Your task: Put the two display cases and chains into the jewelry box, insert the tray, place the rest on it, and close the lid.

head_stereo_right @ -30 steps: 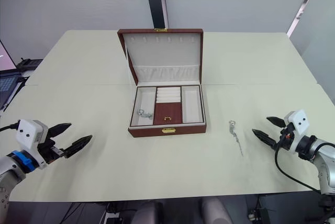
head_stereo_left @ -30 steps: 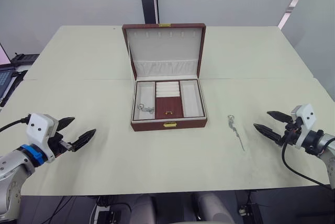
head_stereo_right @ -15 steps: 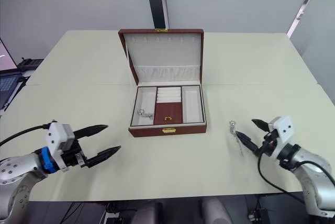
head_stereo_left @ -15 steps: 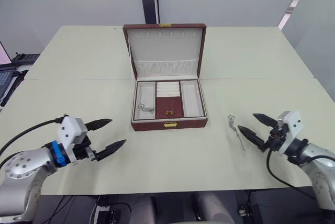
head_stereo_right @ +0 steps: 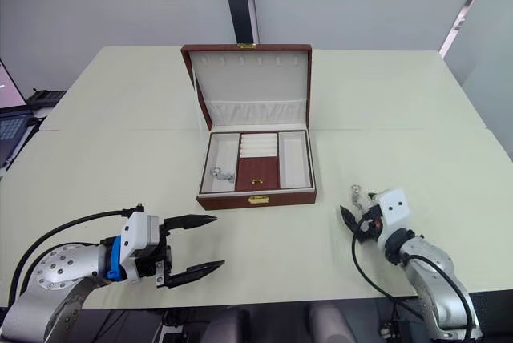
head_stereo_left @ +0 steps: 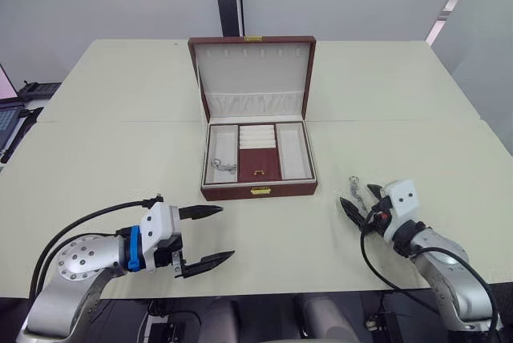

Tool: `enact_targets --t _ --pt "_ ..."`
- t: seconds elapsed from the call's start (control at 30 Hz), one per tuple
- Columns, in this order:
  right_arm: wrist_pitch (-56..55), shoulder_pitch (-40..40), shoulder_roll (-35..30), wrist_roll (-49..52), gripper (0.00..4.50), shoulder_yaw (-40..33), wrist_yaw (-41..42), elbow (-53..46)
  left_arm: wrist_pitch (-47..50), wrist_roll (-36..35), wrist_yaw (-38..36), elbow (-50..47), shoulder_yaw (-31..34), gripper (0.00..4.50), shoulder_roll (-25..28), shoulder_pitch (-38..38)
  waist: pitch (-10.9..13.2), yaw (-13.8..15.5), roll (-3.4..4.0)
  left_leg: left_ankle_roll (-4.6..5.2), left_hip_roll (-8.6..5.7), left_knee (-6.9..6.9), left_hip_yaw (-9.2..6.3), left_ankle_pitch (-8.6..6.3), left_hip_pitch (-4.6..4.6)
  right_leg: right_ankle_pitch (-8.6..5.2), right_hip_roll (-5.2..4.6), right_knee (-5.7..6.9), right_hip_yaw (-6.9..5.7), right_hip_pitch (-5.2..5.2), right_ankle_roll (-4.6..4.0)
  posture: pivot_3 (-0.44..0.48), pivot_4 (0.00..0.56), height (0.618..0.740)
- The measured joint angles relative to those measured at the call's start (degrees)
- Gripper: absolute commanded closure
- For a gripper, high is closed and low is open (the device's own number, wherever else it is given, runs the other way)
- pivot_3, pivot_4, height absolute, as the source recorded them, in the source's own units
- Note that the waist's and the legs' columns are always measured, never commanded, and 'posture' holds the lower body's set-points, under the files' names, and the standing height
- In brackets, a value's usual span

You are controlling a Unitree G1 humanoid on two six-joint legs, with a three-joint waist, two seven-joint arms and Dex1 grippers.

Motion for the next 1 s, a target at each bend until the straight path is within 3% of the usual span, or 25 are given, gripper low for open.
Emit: enact_targets --t 0.2,0.3,0.53,0.77,1.0 --pt "0.5 -1.4 0.3 -1.2 0.04 1.1 -0.9 1.1 -3.4 1.0 -0.5 0.7 -0.3 0.00 -1.3 1.8 -0.1 -0.1 -0.17 0.00 0.01 0.00 -0.01 0.00 0.03 0.00 0.01 0.00 -0.01 0.01 0.00 0.000 0.150 0.740" --pt "1.5 -1.6 0.7 -1.2 0.56 0.9 -1.2 1.2 -5.1 1.2 -0.8 2.0 -0.3 0.00 -1.4 2.0 -0.3 -0.1 -0.32 0.00 0.01 0.00 0.00 0.00 0.05 0.00 0.01 0.00 -0.01 0.03 0.00 0.000 0.150 0.740" --pt "3.0 -1.6 0.8 -1.0 2.75 0.0 -1.7 1.1 -8.0 1.6 -1.0 5.5 -0.3 0.00 -1.8 1.9 -0.4 -0.1 -0.43 0.01 0.02 -0.01 -0.02 0.00 0.05 -0.01 0.01 0.00 -0.03 0.03 -0.02 0.000 0.150 0.740" --pt "3.1 -1.6 0.8 -1.0 4.42 -0.2 -2.1 1.1 -9.2 1.6 -1.5 7.1 -0.3 0.00 -1.8 0.7 -0.4 -0.1 -0.50 0.01 0.03 -0.03 -0.02 0.00 0.08 -0.01 0.03 0.00 -0.02 0.04 -0.02 0.000 0.150 0.740" --pt "2.5 -1.7 0.8 -1.0 4.47 -0.2 -1.8 1.3 -8.9 1.6 -0.5 7.0 -0.5 0.00 -2.2 -0.2 -0.5 -0.1 -0.51 0.01 0.04 -0.03 -0.01 0.00 0.10 -0.01 0.04 0.01 0.00 0.05 -0.02 0.000 0.150 0.740"
